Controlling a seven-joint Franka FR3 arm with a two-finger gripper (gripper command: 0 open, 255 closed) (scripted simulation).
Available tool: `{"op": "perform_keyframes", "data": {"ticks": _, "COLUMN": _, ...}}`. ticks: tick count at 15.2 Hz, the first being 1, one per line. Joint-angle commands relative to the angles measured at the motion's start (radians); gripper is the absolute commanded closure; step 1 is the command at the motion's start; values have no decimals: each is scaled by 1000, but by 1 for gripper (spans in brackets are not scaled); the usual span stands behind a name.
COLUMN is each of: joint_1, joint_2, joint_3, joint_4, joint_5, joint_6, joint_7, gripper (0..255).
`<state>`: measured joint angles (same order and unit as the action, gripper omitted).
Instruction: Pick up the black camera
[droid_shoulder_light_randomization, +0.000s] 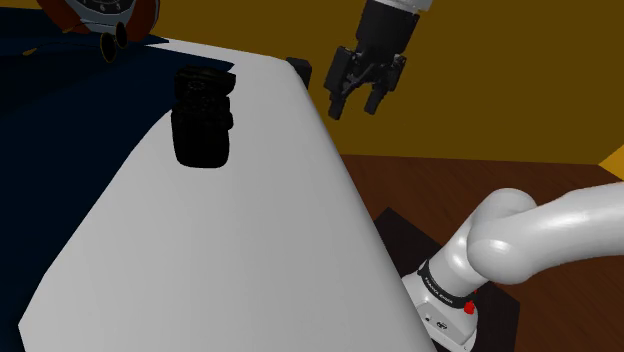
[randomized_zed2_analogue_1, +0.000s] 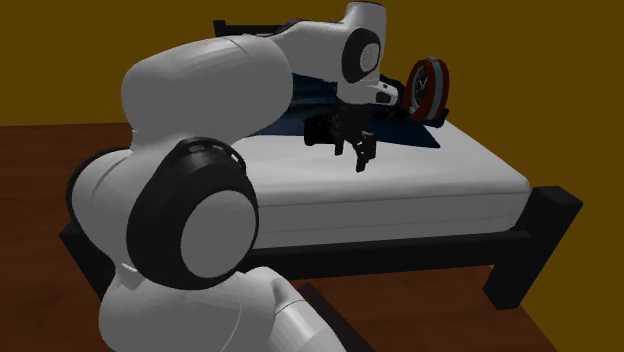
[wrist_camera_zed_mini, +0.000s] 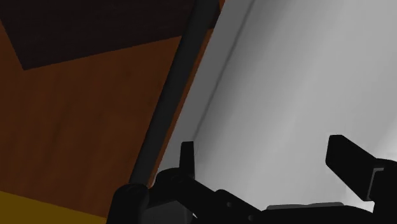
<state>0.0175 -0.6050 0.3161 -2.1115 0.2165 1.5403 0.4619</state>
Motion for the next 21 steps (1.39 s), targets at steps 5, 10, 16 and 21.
{"op": "perform_keyframes", "data": {"ticks": 5, "joint_1": -33, "joint_2": 162, "joint_3": 170, "joint_4": 204, "joint_5": -35, "joint_6": -6, "joint_7": 253, "gripper": 0}}
{"op": "perform_keyframes", "data": {"ticks": 10, "joint_1": -62, "joint_2": 364, "joint_3": 336, "joint_4": 434, "joint_5": -142, "joint_6": -41, "joint_7": 494, "gripper": 0}}
{"op": "perform_keyframes", "data": {"ticks": 16, "joint_1": 37, "joint_2": 762, "joint_3": 536, "joint_4": 834, "joint_5": -462, "joint_6": -190, "joint_7": 845, "gripper": 0}}
{"op": "perform_keyframes", "data": {"ticks": 21, "joint_1": 105, "joint_2": 839, "joint_3": 530, "joint_4": 884, "joint_5": -530, "joint_6": -198, "joint_7": 909, "gripper": 0}}
